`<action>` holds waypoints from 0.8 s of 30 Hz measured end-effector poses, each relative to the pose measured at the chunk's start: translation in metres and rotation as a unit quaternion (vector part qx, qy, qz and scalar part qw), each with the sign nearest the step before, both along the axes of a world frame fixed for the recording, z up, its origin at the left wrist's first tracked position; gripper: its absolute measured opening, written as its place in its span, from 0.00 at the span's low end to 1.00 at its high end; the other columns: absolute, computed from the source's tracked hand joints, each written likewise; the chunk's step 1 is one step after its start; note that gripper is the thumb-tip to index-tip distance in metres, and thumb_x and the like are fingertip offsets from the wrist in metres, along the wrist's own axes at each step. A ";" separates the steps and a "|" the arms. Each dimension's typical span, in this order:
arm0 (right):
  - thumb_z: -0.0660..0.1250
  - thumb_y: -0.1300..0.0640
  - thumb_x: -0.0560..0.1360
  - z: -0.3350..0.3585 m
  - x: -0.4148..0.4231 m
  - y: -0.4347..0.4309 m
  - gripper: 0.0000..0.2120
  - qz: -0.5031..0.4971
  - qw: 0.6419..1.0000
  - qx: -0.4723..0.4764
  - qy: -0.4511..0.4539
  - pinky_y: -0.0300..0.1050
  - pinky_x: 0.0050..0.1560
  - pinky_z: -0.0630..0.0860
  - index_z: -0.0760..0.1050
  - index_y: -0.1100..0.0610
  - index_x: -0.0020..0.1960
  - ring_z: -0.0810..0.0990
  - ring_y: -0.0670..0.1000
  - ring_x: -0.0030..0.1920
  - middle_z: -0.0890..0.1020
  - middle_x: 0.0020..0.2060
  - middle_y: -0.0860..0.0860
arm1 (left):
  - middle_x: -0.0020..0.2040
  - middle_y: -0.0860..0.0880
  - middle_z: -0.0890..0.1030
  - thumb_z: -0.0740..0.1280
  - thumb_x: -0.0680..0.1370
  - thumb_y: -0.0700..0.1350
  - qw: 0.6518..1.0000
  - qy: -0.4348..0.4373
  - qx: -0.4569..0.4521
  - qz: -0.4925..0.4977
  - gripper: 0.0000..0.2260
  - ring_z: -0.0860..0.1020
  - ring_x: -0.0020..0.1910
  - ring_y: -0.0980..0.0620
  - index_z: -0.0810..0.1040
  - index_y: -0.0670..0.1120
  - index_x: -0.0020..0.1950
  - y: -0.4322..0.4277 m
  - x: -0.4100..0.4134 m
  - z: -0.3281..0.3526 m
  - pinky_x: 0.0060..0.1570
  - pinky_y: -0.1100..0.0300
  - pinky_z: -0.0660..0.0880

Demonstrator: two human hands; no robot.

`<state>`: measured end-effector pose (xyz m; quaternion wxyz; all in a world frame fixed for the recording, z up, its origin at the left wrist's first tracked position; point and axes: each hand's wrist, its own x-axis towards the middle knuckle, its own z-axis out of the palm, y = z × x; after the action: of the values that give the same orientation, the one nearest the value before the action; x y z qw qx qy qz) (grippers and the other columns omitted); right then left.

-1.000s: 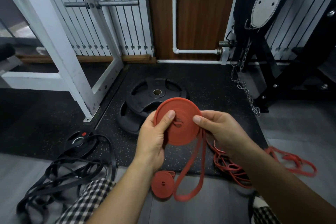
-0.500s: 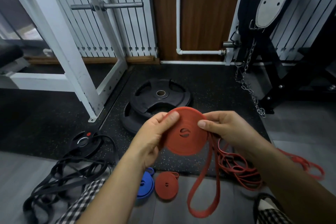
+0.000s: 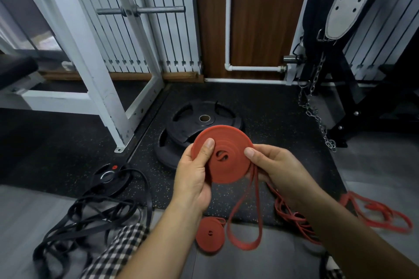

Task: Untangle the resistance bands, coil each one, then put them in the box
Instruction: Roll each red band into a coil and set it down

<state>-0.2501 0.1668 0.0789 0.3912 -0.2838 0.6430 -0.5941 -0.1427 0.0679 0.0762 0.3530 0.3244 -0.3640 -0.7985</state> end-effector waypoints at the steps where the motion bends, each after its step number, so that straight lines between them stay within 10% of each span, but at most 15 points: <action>1: 0.63 0.56 0.76 -0.003 0.003 -0.002 0.09 -0.007 1.000 -0.008 -0.012 0.41 0.45 0.80 0.80 0.57 0.51 0.83 0.46 0.38 0.85 0.37 0.50 | 0.43 0.45 0.82 0.69 0.70 0.43 1.000 0.009 0.013 0.014 0.07 0.80 0.42 0.48 0.77 0.47 0.47 0.001 -0.001 0.000 0.49 0.49 0.77; 6: 0.62 0.59 0.77 -0.007 0.010 -0.008 0.08 -0.043 0.998 -0.031 -0.036 0.45 0.48 0.78 0.80 0.55 0.49 0.84 0.49 0.43 0.86 0.41 0.52 | 0.39 0.48 0.84 0.68 0.73 0.44 0.999 0.018 0.043 0.013 0.05 0.82 0.38 0.51 0.77 0.48 0.47 0.003 -0.001 -0.005 0.39 0.57 0.80; 11: 0.62 0.63 0.76 0.011 -0.012 0.003 0.08 0.017 0.999 -0.014 -0.040 0.31 0.28 0.74 0.79 0.62 0.51 0.80 0.42 0.28 0.84 0.32 0.50 | 0.39 0.46 0.84 0.69 0.65 0.52 0.984 -0.046 -0.048 -0.163 0.17 0.81 0.35 0.53 0.79 0.43 0.47 -0.018 0.014 0.005 0.36 0.60 0.79; 15: 0.66 0.62 0.73 0.014 -0.013 0.005 0.06 0.100 0.993 0.034 0.046 0.40 0.43 0.80 0.80 0.53 0.46 0.84 0.48 0.40 0.86 0.39 0.53 | 0.42 0.47 0.83 0.73 0.66 0.54 0.950 -0.132 -0.141 -0.247 0.16 0.80 0.40 0.51 0.81 0.47 0.48 -0.024 0.024 0.004 0.42 0.57 0.77; 24: 0.63 0.59 0.76 0.006 -0.005 -0.003 0.07 0.040 0.998 -0.020 0.037 0.38 0.42 0.79 0.80 0.54 0.49 0.83 0.45 0.39 0.85 0.38 0.50 | 0.37 0.48 0.83 0.69 0.69 0.51 0.994 -0.085 -0.054 -0.052 0.11 0.81 0.37 0.50 0.79 0.47 0.47 -0.012 0.008 0.002 0.37 0.57 0.78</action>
<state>-0.2551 0.1635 0.0854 0.3849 -0.3391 0.6335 -0.5793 -0.1349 0.0558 0.0786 0.2958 0.3517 -0.4517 -0.7647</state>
